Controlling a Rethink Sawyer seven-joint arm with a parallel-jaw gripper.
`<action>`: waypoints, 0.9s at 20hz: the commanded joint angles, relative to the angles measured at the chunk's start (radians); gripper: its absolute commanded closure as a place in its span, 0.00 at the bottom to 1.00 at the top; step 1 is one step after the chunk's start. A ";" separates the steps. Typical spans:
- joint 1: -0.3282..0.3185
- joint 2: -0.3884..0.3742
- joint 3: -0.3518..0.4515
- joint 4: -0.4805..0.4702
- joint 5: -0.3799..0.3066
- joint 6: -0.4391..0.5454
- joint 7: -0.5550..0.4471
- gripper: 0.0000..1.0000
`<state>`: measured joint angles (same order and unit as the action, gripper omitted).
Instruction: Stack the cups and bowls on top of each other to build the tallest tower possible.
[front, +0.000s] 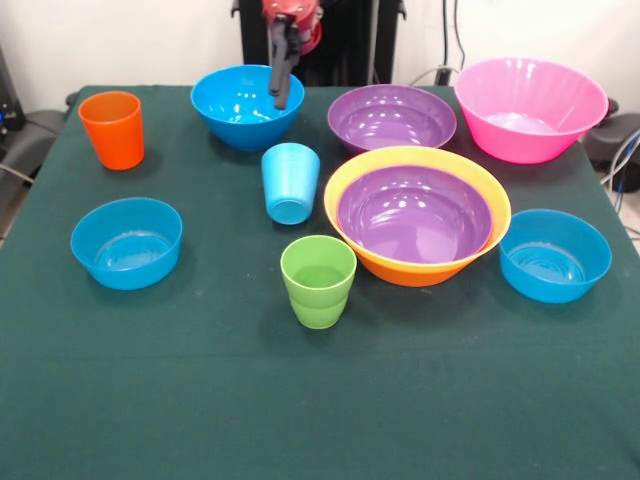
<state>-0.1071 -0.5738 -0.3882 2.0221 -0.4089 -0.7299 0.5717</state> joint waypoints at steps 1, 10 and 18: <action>-0.027 0.093 0.039 0.015 -0.028 -0.030 0.244 0.00; 0.022 0.152 0.030 0.008 0.056 -0.061 0.254 0.00; 0.042 0.171 0.039 0.002 0.098 -0.058 0.276 0.00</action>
<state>-0.0915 -0.4511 -0.4259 2.0215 -0.3786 -0.7680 0.5748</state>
